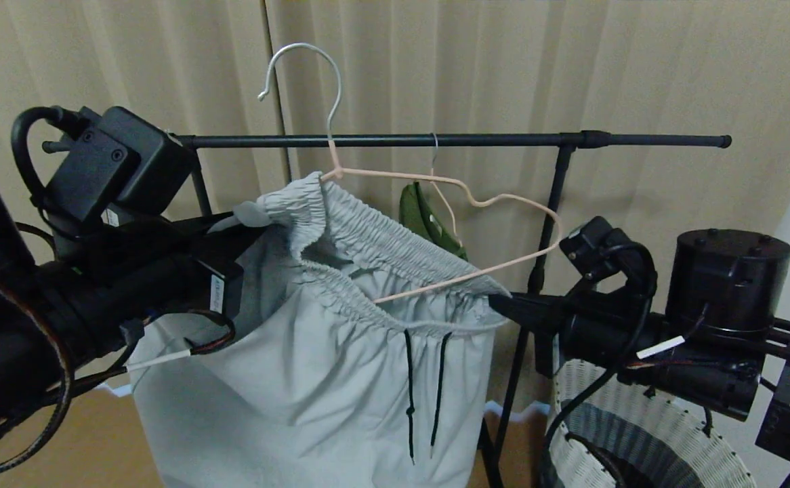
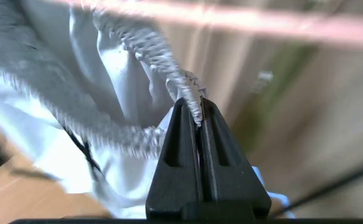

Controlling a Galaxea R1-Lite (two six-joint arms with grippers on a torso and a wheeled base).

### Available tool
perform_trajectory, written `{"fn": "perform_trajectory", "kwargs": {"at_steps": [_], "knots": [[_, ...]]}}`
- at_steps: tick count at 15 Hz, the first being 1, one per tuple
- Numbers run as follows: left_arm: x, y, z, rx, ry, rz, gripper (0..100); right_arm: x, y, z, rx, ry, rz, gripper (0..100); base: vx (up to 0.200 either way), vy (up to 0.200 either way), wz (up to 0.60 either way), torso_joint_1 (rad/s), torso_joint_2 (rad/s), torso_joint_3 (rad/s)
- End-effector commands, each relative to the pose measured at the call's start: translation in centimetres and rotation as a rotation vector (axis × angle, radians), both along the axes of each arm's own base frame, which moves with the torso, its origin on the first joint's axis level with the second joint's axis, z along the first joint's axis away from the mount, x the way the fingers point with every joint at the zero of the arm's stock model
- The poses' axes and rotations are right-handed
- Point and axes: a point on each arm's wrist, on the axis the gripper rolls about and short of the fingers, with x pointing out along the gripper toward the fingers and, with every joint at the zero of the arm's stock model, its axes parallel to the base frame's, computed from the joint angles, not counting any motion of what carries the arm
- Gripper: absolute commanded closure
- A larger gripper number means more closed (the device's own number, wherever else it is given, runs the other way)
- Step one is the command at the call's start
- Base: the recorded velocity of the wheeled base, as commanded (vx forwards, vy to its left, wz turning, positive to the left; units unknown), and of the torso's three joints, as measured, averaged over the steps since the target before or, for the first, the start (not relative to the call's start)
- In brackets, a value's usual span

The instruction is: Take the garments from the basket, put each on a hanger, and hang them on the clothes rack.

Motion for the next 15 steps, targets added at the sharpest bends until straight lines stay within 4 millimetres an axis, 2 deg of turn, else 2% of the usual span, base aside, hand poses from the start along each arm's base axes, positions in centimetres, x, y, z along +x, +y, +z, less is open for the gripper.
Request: {"fn": "perform_trajectory", "kwargs": {"at_steps": [1, 5, 9, 11, 15], "knots": [[0.3, 1.0, -0.5, 0.029, 0.004, 0.046, 100, 0.6, -1.7, 1.0, 0.029, -0.025, -0.069, 100, 0.000, 0.000, 0.00, 0.000, 0.00, 0.000], [0.1, 2.4, -2.1, 0.152, 0.016, 0.089, 100, 1.5, -2.7, 1.7, 0.054, -0.037, -0.124, 100, 0.000, 0.000, 0.00, 0.000, 0.00, 0.000], [-0.1, 3.5, -2.6, 0.212, 0.016, 0.125, 100, 1.6, -2.9, 1.9, 0.057, -0.044, -0.131, 100, 0.000, 0.000, 0.00, 0.000, 0.00, 0.000], [-0.1, 3.5, -3.2, 0.232, 0.032, 0.124, 100, 1.2, -2.9, 2.1, 0.057, -0.046, -0.125, 100, 0.000, 0.000, 0.00, 0.000, 0.00, 0.000], [0.6, 3.6, -3.5, 0.253, 0.053, 0.232, 100, -1.5, -0.6, 3.6, 0.088, -0.087, 0.009, 100, 0.000, 0.000, 0.00, 0.000, 0.00, 0.000]]}}
